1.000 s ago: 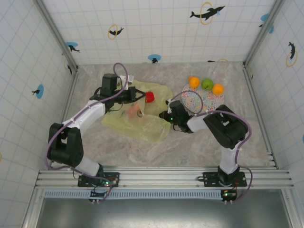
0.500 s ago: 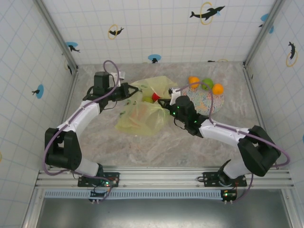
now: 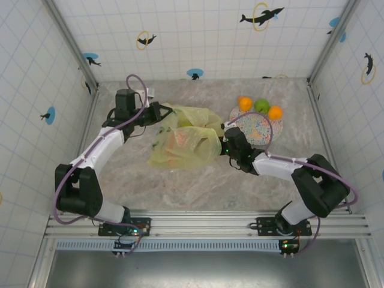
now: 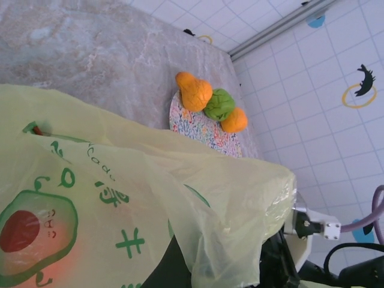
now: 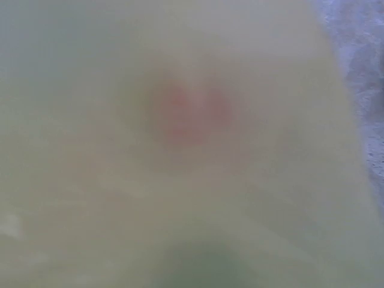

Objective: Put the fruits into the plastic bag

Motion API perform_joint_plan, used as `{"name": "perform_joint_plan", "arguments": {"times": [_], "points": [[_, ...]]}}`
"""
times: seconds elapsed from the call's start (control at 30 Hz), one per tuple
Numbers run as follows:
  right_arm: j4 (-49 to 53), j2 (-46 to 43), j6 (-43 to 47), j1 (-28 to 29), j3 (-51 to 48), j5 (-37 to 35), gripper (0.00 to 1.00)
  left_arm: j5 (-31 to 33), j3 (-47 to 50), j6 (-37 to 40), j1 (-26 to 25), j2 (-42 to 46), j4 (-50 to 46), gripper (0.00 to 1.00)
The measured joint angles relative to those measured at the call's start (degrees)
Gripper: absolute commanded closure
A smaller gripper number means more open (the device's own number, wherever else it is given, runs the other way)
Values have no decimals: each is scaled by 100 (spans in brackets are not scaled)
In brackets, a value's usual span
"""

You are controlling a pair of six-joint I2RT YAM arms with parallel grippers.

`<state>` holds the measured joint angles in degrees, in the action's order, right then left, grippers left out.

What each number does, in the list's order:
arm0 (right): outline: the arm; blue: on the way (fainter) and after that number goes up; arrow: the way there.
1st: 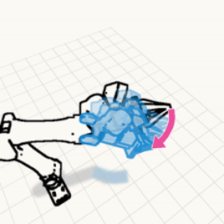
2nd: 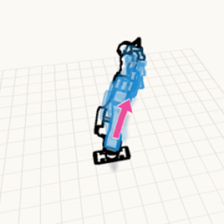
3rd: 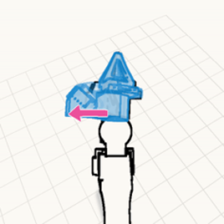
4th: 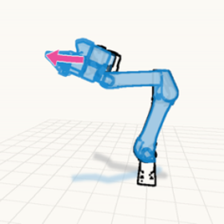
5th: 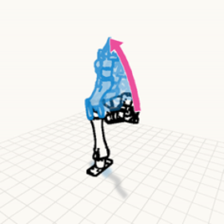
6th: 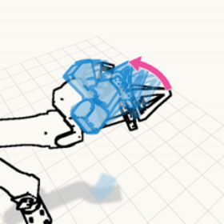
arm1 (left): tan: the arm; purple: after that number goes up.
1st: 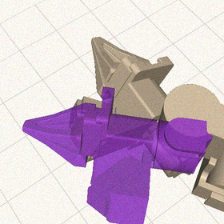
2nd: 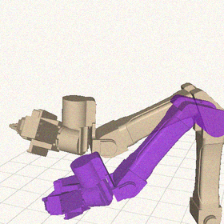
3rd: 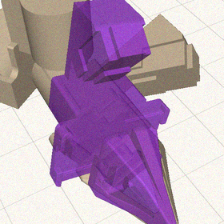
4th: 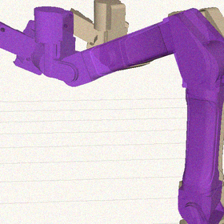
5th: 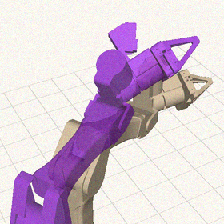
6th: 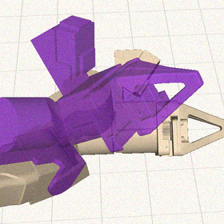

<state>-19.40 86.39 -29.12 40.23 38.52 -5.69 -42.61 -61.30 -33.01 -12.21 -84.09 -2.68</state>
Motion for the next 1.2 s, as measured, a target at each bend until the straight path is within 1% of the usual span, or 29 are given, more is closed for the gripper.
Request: {"name": "perform_joint_plan", "arguments": {"times": [0.17, 0.3, 0.33, 0.4, 0.53, 0.57, 0.67, 0.8, 0.9, 0.97, 1.07, 1.2], "points": [[271, -232, 289, -149, -31, 273, 54, 0, 177, -48, -22, 11, 219, 100], [531, -767, 619, -293, -105, 520, 41, 2, 323, -74, -151, 11, 358, 100], [610, -918, 697, -343, -109, 564, 34, 2, 356, -96, -205, 11, 385, 100], [721, -1141, 859, -448, -111, 614, 29, 4, 424, -162, -284, 7, 474, 100], [990, -1419, 1108, -756, -116, 758, 25, 0, 573, -295, -367, -33, 647, 100], [1027, -1427, 1156, -841, -116, 802, 20, 2, 586, -308, -389, -59, 671, 100], [1150, -1403, 1357, -975, -116, 938, 12, 2, 614, -334, -393, -98, 715, 100], [1200, -1134, 1628, -887, -22, 1060, 12, 4, 619, -348, -407, -105, 752, 100], [1259, -654, 1749, -822, 337, 1040, 14, 4, 619, -350, -428, -105, 754, 100], [1235, -343, 1759, -804, 625, 955, 18, 4, 621, -350, -463, -109, 756, 100], [1062, 66, 1598, -846, 1038, 846, 22, 4, 619, -345, -492, -111, 752, 100], [678, 468, 1226, -997, 1331, 883, 23, 26, 621, -341, -518, -146, 748, 100]]}}
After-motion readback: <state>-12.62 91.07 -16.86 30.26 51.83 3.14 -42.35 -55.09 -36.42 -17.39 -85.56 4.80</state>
